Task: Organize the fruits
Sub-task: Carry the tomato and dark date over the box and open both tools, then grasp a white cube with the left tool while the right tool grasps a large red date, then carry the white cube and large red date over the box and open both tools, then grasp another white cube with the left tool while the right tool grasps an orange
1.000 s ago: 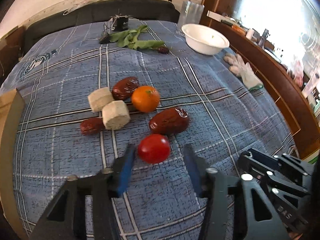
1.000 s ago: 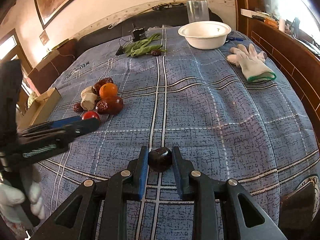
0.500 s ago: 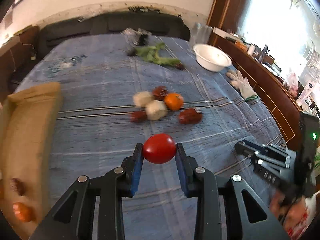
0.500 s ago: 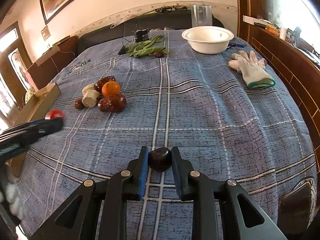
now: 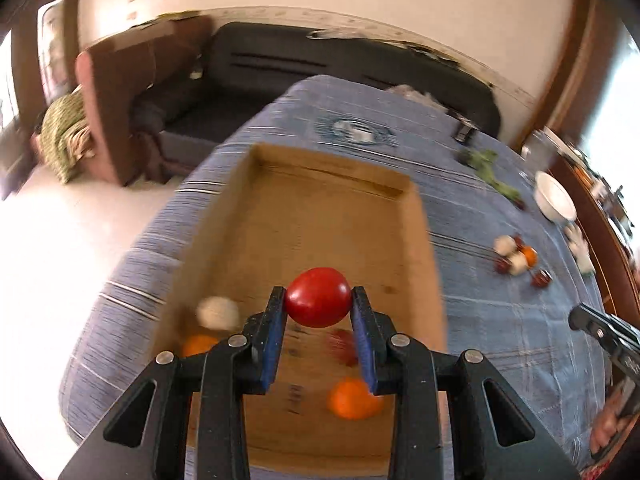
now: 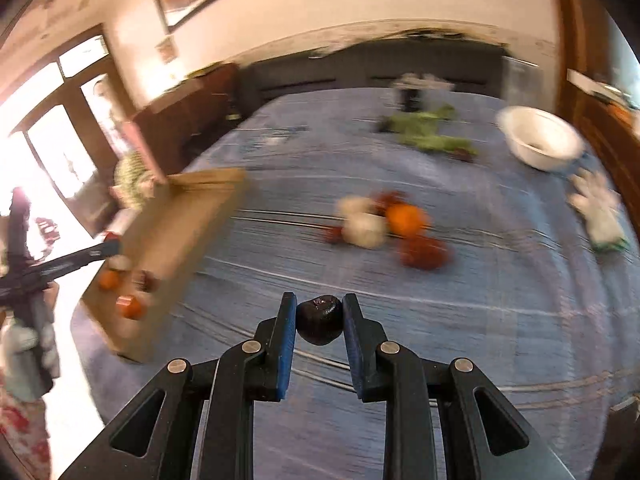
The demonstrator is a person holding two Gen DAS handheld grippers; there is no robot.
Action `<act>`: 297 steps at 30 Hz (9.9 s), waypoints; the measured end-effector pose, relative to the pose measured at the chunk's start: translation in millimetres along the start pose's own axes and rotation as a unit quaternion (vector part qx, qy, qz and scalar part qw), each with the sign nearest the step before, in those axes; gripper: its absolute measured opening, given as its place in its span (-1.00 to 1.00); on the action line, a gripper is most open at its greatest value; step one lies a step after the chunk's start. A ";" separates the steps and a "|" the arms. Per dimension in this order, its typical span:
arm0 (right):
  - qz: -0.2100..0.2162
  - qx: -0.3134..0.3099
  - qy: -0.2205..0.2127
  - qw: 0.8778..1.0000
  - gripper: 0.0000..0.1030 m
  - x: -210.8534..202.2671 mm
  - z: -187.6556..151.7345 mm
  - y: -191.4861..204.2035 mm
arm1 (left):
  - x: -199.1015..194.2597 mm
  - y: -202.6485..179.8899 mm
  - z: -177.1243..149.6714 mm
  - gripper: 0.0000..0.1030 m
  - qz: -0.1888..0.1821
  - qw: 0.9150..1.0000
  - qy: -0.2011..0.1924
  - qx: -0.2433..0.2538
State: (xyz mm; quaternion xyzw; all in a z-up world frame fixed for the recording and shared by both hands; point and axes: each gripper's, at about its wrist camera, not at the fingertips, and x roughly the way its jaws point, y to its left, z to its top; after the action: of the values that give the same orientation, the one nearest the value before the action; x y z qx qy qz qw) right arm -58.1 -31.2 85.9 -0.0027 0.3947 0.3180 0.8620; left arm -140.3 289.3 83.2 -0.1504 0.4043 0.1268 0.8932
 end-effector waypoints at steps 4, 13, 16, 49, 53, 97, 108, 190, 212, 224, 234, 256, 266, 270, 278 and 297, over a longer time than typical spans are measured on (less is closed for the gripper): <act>0.053 -0.022 0.019 0.998 -0.50 27.4 18.9 54.4 | 18.6 25.1 14.0 -0.39 0.012 1.000 0.016 -0.019; 0.068 -0.102 0.082 0.989 -0.49 122.2 28.1 148.9 | 79.0 47.6 26.3 -0.39 0.033 0.996 0.078 -0.034; 0.050 -0.113 0.103 0.987 -0.49 153.3 29.7 159.9 | 91.2 50.0 26.3 -0.39 0.045 0.994 0.089 -0.037; -0.022 0.007 -0.009 1.000 0.29 21.8 11.9 20.6 | -23.1 -0.3 -12.1 0.33 -0.044 0.995 -0.041 -0.078; -0.073 0.072 -0.030 0.994 0.39 -13.2 5.2 -49.5 | -17.5 -44.2 -18.3 0.33 -0.066 0.997 -0.029 -0.037; -0.139 0.085 0.026 0.986 0.04 52.7 3.4 -130.5 | 157.4 -262.3 3.8 0.06 -0.174 0.975 0.048 0.132; -0.171 0.085 0.029 0.981 0.04 45.3 1.0 -141.0 | 150.6 -286.1 -12.0 -0.25 -0.162 0.962 0.027 0.219; 0.009 -0.034 0.038 0.999 0.38 90.8 18.4 88.7 | -63.6 -3.8 -14.2 0.43 -0.022 0.994 -0.095 -0.056; -0.080 0.065 0.007 0.995 0.45 4.3 -32.7 -55.2 | -54.2 -142.7 -81.2 0.43 0.044 0.987 -0.091 0.124; -0.083 0.076 0.009 0.994 0.46 7.0 -33.9 -74.4 | -37.6 -151.6 -84.0 0.43 0.043 0.988 -0.065 0.131; -0.109 0.089 0.010 0.990 0.46 18.0 -13.1 -102.5 | -9.0 -145.8 -82.8 0.43 0.004 0.995 -0.027 0.101; -0.111 0.070 0.015 0.991 -0.21 98.6 45.3 -118.7 | 81.7 -207.8 1.6 0.43 -0.053 0.994 -0.002 0.093; -0.124 0.082 -0.008 0.989 -0.23 71.1 48.7 -137.2 | 166.2 -230.8 36.5 0.42 -0.122 0.991 0.059 0.020; -0.119 0.118 -0.011 0.986 -0.23 62.9 49.6 -160.9 | 176.3 -240.9 30.7 0.31 -0.134 0.988 0.058 0.047; -0.080 0.176 -0.012 0.981 0.02 61.8 45.9 -185.6 | 178.5 -248.9 28.1 0.07 -0.147 0.984 0.050 0.085; -0.016 0.127 0.005 0.992 -0.14 96.5 45.2 -150.0 | 173.1 -246.3 24.4 -0.51 -0.141 0.983 0.045 0.111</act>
State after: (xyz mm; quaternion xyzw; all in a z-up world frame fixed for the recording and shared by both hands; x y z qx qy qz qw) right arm 102.1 -86.6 14.2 0.0988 0.4363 0.2518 0.8582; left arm 73.1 89.3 7.9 -0.1109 0.4301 -0.0530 0.8943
